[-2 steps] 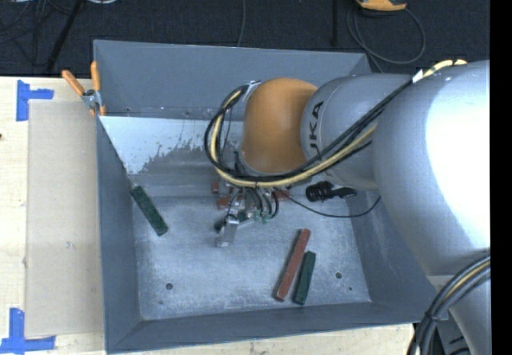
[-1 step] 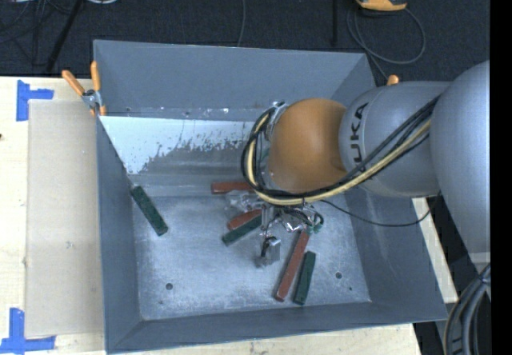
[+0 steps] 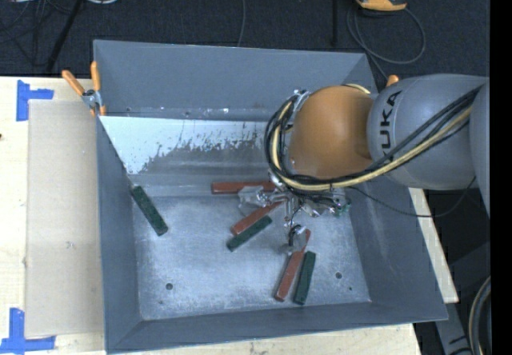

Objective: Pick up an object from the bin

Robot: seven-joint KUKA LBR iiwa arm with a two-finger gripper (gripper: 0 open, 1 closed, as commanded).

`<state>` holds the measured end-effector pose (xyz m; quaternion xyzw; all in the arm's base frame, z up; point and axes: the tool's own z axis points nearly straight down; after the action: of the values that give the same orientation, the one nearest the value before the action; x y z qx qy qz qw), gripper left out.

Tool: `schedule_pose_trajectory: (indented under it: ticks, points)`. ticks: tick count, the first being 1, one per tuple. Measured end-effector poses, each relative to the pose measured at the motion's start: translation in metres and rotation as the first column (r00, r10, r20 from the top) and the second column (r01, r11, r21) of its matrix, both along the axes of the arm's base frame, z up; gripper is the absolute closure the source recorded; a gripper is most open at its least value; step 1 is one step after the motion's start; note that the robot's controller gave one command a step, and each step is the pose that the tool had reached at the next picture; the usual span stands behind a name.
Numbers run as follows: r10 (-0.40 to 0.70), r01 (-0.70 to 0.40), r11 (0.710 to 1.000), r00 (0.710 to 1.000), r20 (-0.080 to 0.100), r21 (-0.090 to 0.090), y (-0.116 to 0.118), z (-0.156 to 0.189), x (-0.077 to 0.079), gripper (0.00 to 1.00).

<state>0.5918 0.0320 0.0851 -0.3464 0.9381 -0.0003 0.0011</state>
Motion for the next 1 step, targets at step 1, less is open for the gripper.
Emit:
schedule_pose_trajectory:
  ticks: [1]
  points:
    - [-0.004, 0.004, 1.0, 1.0, -0.002, 0.002, 0.0005, -0.0005, -0.0005, 1.0]
